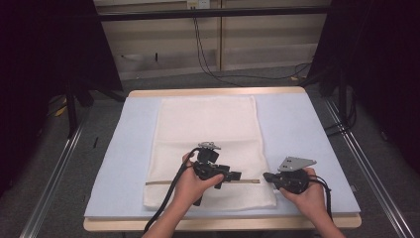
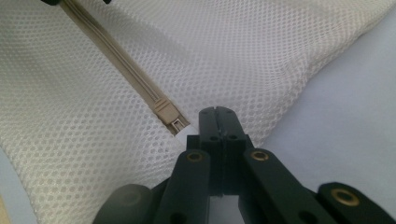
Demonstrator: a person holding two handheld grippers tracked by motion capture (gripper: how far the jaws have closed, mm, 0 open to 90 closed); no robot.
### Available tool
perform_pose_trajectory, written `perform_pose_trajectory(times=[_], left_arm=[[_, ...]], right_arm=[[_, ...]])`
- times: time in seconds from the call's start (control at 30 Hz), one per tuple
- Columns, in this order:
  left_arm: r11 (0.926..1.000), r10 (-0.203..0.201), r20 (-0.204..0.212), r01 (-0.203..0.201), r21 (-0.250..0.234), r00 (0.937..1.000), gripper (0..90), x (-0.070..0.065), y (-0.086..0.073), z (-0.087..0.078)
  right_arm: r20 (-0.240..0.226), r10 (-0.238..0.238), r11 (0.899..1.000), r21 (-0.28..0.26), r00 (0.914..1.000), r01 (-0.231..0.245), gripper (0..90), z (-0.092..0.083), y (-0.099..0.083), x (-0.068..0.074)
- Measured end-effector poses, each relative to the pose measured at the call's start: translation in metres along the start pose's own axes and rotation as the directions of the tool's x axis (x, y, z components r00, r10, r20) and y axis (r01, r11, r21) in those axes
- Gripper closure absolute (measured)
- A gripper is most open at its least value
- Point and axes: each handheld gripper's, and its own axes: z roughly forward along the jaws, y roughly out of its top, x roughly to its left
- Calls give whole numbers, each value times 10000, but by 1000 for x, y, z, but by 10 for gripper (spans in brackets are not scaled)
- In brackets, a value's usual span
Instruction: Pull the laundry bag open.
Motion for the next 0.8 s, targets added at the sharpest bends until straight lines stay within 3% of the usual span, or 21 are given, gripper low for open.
perform_pose_trajectory(times=[0.1, 0.3, 0.37, 0.5, 0.63, 0.67, 0.8], left_arm=[[9994, -221, 322, 213, 255, 9992, 472, -4, 1, 9], [9933, -989, 207, 974, 627, 9949, 594, -8, 4, 25], [9865, -1456, 263, 1431, 802, 9890, 627, -9, 4, 29], [9829, -1563, 238, 1531, 1019, 9874, 674, -7, 4, 35], [9776, -1982, 381, 1948, 791, 9794, 683, -10, 5, 43], [9781, -1908, 329, 1872, 905, 9811, 688, -10, 5, 45], [9746, -2047, 341, 2005, 994, 9782, 688, -11, 4, 51]], right_arm=[[3, -42, 9999, 107, 10000, 42, 900, 1, 0, 0], [11, -113, 9994, 313, 9999, 112, 900, 3, -1, 1], [11, -53, 9994, 337, 10000, 52, 900, 3, -1, 1], [-11, 18, 9996, 289, 10000, -17, 900, 4, -2, 0], [-60, 94, 9996, 264, 9999, -92, 900, 4, -3, 0], [-70, 109, 9996, 261, 9999, -108, 900, 4, -3, 0], [-47, 217, 9993, 289, 9998, -216, 900, 4, -3, 0]])
